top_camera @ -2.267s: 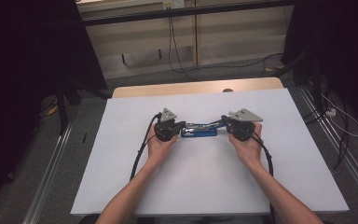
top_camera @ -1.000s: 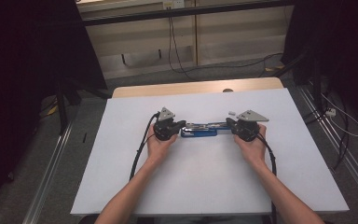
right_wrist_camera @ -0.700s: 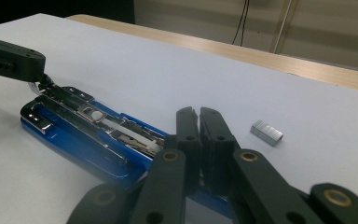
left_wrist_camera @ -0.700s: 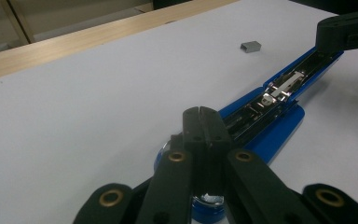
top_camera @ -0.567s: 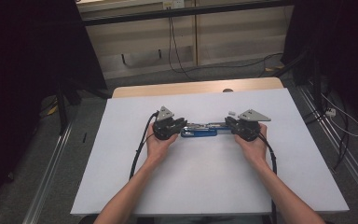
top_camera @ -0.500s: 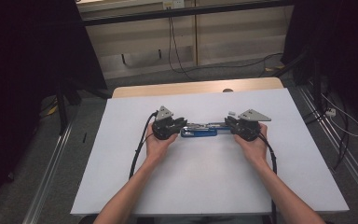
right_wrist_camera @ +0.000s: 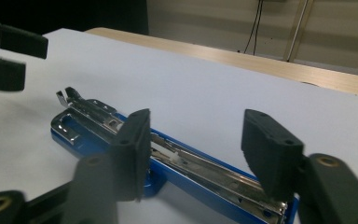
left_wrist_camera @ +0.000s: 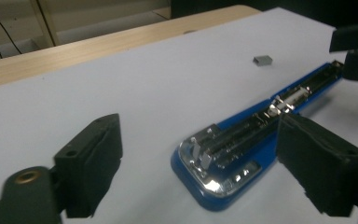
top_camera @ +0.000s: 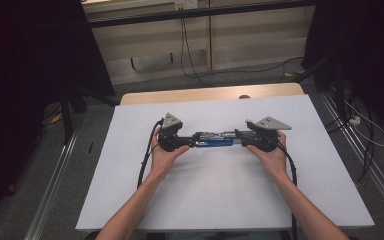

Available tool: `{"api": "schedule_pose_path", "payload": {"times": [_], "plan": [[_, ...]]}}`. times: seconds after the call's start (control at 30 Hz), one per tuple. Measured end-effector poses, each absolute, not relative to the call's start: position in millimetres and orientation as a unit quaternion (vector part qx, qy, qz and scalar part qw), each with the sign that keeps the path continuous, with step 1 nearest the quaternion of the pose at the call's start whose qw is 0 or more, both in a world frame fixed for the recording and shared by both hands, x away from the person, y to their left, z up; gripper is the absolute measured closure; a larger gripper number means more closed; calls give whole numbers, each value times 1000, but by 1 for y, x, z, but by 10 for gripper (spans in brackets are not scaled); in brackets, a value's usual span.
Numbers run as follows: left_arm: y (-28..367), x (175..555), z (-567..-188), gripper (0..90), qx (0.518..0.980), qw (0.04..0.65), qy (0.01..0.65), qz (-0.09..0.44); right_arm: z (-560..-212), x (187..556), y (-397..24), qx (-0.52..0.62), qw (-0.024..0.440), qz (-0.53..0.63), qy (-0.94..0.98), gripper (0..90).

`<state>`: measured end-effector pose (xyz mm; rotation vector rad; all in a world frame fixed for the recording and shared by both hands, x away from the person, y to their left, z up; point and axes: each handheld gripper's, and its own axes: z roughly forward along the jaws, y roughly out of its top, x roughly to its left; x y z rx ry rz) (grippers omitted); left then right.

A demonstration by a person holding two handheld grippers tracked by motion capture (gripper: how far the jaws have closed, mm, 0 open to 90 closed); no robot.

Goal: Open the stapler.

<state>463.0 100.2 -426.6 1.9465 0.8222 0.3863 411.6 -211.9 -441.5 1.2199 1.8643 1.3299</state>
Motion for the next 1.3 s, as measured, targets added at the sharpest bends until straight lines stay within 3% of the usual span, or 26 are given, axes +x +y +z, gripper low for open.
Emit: {"api": "schedule_pose_path", "payload": {"times": [0.2, 0.37, 1.3], "plan": [[116, 454, -421, 47, 782, 498, 344, 150, -441, 410, -212, 460, 274, 486, 691, 178], [126, 444, -421, 46, 797, 484, 327, 152, -437, 408, -214, 458, 271, 493, 688, 108], [197, 374, -416, 44, 757, 498, 372, 202, -433, 410, -223, 477, 274, 491, 676, 92]]}}
